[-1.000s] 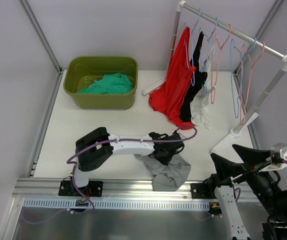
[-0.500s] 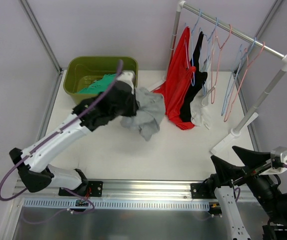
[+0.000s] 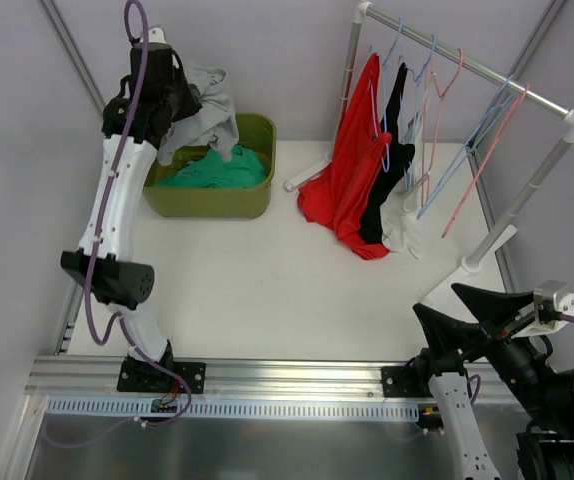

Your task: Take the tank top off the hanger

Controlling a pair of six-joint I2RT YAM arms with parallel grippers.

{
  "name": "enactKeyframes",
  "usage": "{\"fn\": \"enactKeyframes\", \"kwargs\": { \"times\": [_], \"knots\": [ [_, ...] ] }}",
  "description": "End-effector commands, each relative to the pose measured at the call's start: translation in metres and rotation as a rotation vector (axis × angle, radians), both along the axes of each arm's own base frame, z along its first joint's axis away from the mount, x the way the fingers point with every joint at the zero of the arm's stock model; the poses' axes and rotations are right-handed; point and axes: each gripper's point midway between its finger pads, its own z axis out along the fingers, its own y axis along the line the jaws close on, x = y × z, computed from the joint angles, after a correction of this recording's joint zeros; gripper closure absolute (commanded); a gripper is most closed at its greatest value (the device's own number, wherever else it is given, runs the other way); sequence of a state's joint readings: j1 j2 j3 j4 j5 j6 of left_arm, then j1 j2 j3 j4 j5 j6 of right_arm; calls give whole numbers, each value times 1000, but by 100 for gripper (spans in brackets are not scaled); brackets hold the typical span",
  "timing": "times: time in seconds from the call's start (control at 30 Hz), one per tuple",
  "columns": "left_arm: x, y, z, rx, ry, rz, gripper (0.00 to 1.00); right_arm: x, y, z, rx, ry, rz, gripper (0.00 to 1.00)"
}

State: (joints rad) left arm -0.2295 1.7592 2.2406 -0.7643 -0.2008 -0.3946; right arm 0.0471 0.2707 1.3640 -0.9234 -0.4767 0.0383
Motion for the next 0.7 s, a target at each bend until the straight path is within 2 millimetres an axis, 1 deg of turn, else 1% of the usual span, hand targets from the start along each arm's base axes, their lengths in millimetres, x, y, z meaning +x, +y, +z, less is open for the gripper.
{"fn": "enactKeyframes", "kwargs": {
  "times": [0.0,0.03,0.07,0.1,0.13,0.17,0.2,0.23,0.27,0.3,0.33,0.37,0.4,0.43,0.47,0.5,0.53,0.57,0.6,0.63,0.67],
  "knots": [
    [27,0,-37,-10,94,-62,100,1,8,8,33,-29,53,1],
    [35,3,-50,-15,120,-50,93,3,8,7,33,-23,51,1],
    [40,10,-58,-24,136,-37,77,5,8,5,33,-14,50,1],
    [43,12,-62,-24,144,-36,50,7,8,4,34,-8,50,0],
    [49,15,-72,-15,163,-27,25,11,8,1,33,7,46,1],
    [52,22,-72,-5,161,-16,17,13,8,0,36,16,48,1],
    [53,26,-75,-4,166,-10,10,15,9,-2,43,30,51,1],
    [52,30,-72,-8,161,-6,1,19,10,-5,44,51,55,1],
    [49,34,-68,-30,157,-11,1,22,10,-7,47,64,55,0],
    [37,34,-48,-43,120,-18,1,26,11,-9,56,87,55,1],
    [29,33,-46,-50,123,-22,1,33,10,-13,62,118,44,1],
    [18,28,-35,-71,104,-45,1,38,9,-14,66,134,36,0],
    [-5,24,-7,-99,51,-76,1,43,9,-15,70,147,28,1],
    [-17,19,-13,-127,75,-92,1,49,6,-12,79,148,2,1],
    [-31,16,-6,-148,66,-113,1,58,4,-8,85,161,-12,0],
    [-63,8,17,-182,19,-165,1,63,4,-4,90,162,-18,1],
    [-76,3,-5,-208,79,-185,1,68,4,6,94,136,-15,0],
    [-93,0,-7,-228,87,-204,1,78,4,15,91,139,-23,1],
    [-125,-5,5,-246,50,-238,1,85,1,21,88,139,-43,1],
    [-138,-7,-26,-249,121,-241,1,95,-4,24,80,145,-75,1],
    [-152,-8,-32,-242,124,-248,1,104,-7,27,48,144,-88,3]
  ]
}}
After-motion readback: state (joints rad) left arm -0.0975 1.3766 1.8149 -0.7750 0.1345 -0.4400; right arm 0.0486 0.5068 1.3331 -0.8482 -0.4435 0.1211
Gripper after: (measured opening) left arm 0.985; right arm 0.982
